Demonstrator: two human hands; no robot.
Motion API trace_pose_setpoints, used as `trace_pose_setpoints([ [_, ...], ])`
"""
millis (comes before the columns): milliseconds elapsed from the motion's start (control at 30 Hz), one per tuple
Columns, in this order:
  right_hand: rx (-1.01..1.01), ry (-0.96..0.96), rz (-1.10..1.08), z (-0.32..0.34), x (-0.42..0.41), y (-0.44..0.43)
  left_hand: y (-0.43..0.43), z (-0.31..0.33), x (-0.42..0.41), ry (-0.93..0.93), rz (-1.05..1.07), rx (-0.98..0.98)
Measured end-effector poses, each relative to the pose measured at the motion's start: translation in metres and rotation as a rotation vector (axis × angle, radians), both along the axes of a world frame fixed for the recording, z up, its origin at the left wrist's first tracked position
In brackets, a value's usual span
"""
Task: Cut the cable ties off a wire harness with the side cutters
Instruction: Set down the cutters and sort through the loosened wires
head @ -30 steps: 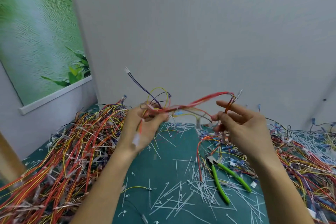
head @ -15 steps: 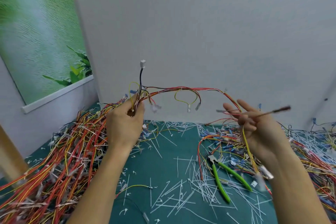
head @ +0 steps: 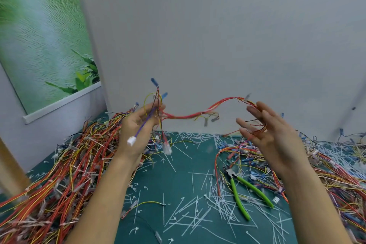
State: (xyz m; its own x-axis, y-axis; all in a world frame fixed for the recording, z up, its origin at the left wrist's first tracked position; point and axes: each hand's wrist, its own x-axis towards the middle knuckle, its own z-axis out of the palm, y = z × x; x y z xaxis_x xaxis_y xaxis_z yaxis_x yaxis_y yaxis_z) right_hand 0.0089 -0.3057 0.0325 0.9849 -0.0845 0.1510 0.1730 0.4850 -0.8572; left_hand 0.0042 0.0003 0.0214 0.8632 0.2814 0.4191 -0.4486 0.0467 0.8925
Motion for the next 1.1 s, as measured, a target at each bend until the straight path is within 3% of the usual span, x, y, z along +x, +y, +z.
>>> trace_pose_setpoints([
  [200, -0.369, -0.098, -0.27, -0.005, -0.001, -0.005, 0.012, 0.003, -0.002, -0.067, -0.124, -0.019],
  [400, -0.494, -0.18, -0.362, -0.006, -0.004, -0.003, 0.015, 0.003, -0.001, -0.057, -0.105, -0.029],
  [700, -0.567, -0.249, -0.412, -0.007, -0.006, 0.005, 0.014, -0.011, 0.01, -0.33, 0.347, 0.364],
  [933, -0.638, -0.285, -0.427, -0.007, -0.008, 0.01, 0.007, -0.012, 0.004, -0.582, 0.554, 0.526],
  [1100, -0.675, -0.275, -0.466, -0.009, -0.008, 0.011, 0.005, -0.019, 0.007, -0.611, 0.669, 0.563],
])
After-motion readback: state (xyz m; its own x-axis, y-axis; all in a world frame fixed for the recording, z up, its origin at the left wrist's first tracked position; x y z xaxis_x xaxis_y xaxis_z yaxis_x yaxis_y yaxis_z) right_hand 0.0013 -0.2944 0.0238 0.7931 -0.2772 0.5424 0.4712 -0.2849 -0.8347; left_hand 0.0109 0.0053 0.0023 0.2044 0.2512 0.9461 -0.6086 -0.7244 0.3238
